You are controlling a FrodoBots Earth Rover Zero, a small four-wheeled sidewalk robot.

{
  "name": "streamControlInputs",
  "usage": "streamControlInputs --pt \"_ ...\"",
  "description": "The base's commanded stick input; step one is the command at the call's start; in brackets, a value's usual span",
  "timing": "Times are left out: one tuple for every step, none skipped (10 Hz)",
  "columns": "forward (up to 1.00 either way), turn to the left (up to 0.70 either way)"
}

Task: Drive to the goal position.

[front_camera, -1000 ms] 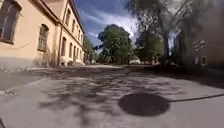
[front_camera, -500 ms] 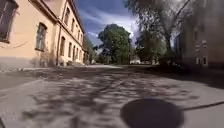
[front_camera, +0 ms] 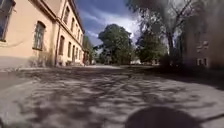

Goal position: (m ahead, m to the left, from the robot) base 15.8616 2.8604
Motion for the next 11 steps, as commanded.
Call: streamControlInputs --pt "0.70 0.06" --pt "0.70 0.06" --pt "0.70 0.06" --pt "0.70 0.06" --pt "0.70 0.06" --pt "0.70 0.06" --pt "0.70 0.06" --pt "0.70 0.06" --pt "0.70 0.06" --pt "0.70 0.06" --pt "0.70 0.06"
